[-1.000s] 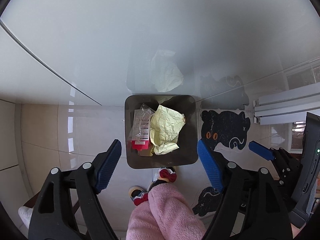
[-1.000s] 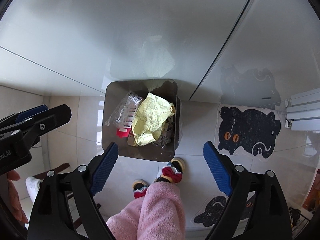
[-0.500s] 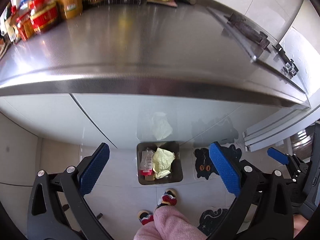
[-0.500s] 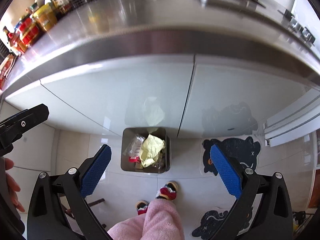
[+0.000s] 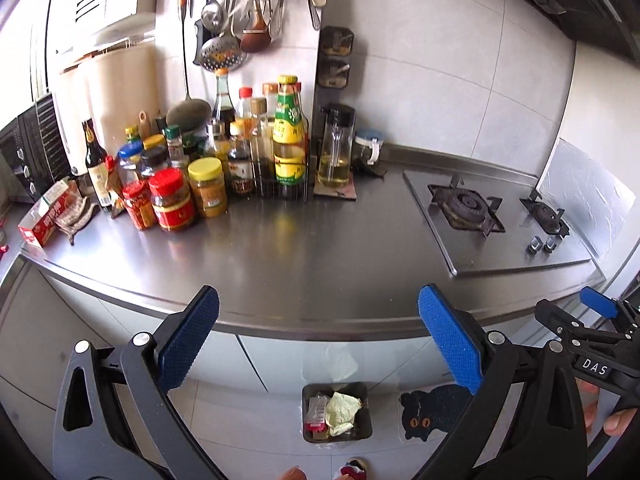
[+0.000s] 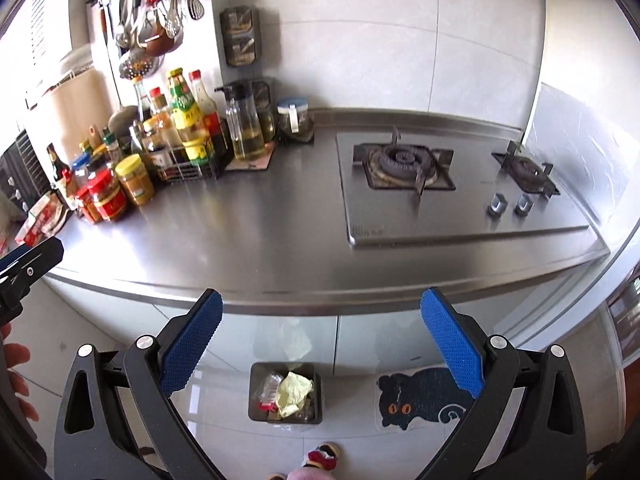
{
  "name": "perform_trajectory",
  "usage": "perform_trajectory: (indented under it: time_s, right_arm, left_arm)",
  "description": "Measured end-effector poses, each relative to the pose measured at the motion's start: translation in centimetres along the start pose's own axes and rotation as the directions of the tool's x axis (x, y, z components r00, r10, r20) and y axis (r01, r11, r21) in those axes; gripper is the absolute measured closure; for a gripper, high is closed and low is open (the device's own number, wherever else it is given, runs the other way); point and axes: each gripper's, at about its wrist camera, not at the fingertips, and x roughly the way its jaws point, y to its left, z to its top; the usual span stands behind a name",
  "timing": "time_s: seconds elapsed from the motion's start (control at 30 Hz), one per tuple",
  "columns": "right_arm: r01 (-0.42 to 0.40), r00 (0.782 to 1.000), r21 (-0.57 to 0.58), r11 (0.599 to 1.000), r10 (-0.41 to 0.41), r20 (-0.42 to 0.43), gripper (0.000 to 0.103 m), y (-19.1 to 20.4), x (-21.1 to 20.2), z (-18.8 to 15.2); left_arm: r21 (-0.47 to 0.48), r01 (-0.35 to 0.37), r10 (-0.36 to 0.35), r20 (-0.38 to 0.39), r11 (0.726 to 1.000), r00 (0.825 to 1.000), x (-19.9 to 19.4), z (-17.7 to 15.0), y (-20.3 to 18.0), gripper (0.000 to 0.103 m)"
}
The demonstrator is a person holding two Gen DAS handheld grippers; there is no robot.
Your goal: Collect trash
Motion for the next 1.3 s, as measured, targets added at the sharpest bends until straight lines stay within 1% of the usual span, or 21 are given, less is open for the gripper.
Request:
perform_trajectory:
  time_s: [0.17,0.33,0.47,0.83,1.3]
  right_arm:
    - [0.003,0.997,0.012,1.0,-0.004,0.081,0.003,0.9,-3.1,2.6]
    - [0.01,0.992,0.01,1.0,-0.012,0.124,0.003,1.4,-4.6,4.4]
    - [0.007,0.991,0.022,1.0,-0.009,0.134,0.003,1.6,-4.9,5.3]
    - [0.02,0.983,0.005,1.0,-0.021,0.181,0.003,1.9,-6.2,7.4]
    - [0.027,0.98,0.001,1.0,-0.027,0.196,0.003,1.9,-6.8,7.9]
  left_arm:
    - [0.0,-0.011,0.011,0.081,1.0,0.997,-3.2,2.5,-0.1,0.008]
    - [0.013,-0.038,0.036,0.127,0.999,0.991,-4.9,4.3,-0.3,0.008]
    - [0.016,-0.065,0.062,0.137,0.998,0.989,-5.2,5.3,-0.3,0.008]
    - [0.021,-0.075,0.07,0.178,0.997,0.981,-5.9,7.1,-0.5,0.008]
    - [0.022,-0.073,0.068,0.183,0.997,0.981,-6.0,7.7,-0.7,0.008]
